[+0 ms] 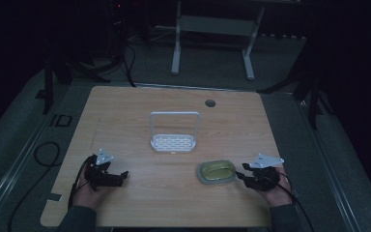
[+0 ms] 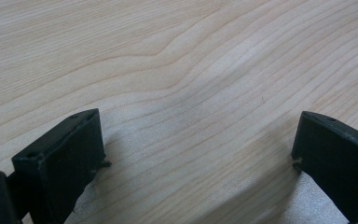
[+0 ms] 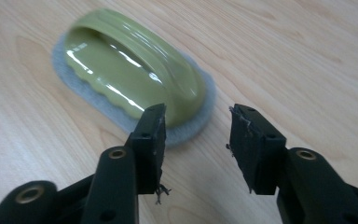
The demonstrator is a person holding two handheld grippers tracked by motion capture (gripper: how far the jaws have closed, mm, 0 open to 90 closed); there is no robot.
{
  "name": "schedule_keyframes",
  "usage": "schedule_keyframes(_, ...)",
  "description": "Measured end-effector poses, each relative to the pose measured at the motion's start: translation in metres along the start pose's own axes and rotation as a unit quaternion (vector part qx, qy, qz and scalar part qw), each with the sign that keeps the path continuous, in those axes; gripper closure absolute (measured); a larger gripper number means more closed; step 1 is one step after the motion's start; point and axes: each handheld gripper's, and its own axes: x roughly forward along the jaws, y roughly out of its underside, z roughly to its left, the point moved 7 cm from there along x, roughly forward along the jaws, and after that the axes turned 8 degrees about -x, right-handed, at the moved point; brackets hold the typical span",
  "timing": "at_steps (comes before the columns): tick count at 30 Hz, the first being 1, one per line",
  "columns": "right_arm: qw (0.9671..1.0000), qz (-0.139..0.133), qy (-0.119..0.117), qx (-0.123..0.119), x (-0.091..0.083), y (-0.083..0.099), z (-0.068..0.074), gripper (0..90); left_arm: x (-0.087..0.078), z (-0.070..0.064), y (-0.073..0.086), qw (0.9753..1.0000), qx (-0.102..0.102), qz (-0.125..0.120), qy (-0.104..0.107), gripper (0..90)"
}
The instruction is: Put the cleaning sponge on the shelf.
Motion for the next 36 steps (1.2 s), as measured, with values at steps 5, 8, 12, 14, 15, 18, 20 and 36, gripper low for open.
schedule_keyframes(5,0.9992,0.007,-0.017,-0.035,0.002,-0.014,0.004,56.5,0.0,0.0,0.0,1.0,0.0,0.0,0.0,2.2)
schedule_keyframes(8,0.9983,0.011,-0.026,-0.051,0.003,-0.021,0.005,56.5,0.0,0.0,0.0,1.0,0.0,0.0,0.0,2.2)
schedule_keyframes(12,0.9967,0.016,-0.037,-0.071,0.004,-0.031,0.005,56.1,0.0,0.0,0.0,1.0,0.0,0.0,0.0,2.2)
schedule_keyframes(14,0.9963,0.017,-0.04,-0.074,0.004,-0.033,0.005,55.6,0.0,0.0,0.0,1.0,0.0,0.0,0.0,2.2)
schedule_keyframes(15,0.9953,0.021,-0.045,-0.083,0.004,-0.036,0.005,54.1,0.0,0.0,0.0,1.0,0.0,0.0,0.0,2.2)
schedule_keyframes(18,0.9933,0.026,-0.057,-0.097,0.006,-0.041,0.007,52.7,0.0,0.0,0.0,1.0,-0.001,0.0,0.0,2.2)
schedule_keyframes(20,0.9919,0.032,-0.062,-0.106,0.008,-0.044,0.008,51.3,0.0,0.0,0.0,1.0,-0.001,0.0,0.0,2.2)
schedule_keyframes(36,0.9772,0.074,-0.097,-0.174,0.027,-0.064,0.014,43.0,0.0,0.0,0.0,1.0,-0.002,0.0,0.0,2.2)
